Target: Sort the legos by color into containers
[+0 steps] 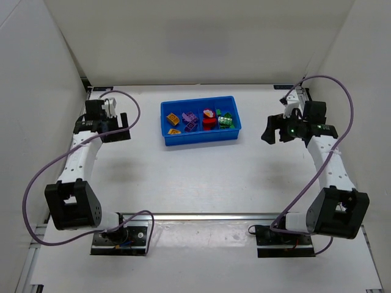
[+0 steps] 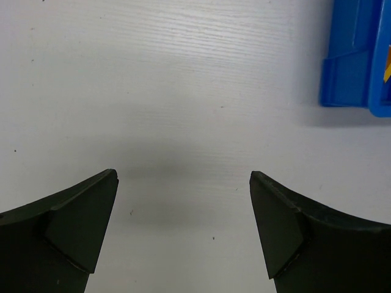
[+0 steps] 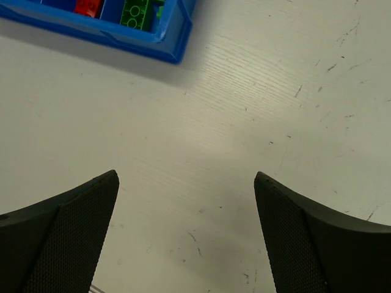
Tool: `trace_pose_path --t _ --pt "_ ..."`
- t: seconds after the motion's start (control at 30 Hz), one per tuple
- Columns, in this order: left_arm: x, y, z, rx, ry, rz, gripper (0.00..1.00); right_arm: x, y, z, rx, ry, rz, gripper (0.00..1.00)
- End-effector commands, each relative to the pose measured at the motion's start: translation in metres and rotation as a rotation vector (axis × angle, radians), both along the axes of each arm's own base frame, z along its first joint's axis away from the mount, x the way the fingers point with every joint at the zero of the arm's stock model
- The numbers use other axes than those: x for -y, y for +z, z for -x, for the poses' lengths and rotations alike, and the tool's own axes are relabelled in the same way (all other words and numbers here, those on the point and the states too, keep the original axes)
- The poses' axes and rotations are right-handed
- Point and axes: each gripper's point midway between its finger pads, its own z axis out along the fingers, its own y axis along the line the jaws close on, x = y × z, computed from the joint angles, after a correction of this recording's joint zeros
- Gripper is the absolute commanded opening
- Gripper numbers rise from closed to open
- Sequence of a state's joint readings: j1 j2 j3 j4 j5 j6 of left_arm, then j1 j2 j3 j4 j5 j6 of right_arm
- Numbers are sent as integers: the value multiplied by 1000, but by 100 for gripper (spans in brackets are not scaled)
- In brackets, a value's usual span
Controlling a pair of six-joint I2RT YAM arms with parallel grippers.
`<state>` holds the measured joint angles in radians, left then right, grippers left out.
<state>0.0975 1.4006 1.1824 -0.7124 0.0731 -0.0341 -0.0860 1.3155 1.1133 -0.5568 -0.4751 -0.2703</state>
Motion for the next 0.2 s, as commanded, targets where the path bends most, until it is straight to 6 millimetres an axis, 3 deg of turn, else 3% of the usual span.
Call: trace_pose_path --t 0.0,0.17 --pt "-5 21 -3 96 21 -20 99 0 22 -7 91 9 -29 94" --pt "-7 17 -1 100 31 -20 99 3 26 -12 89 -12 -37 95"
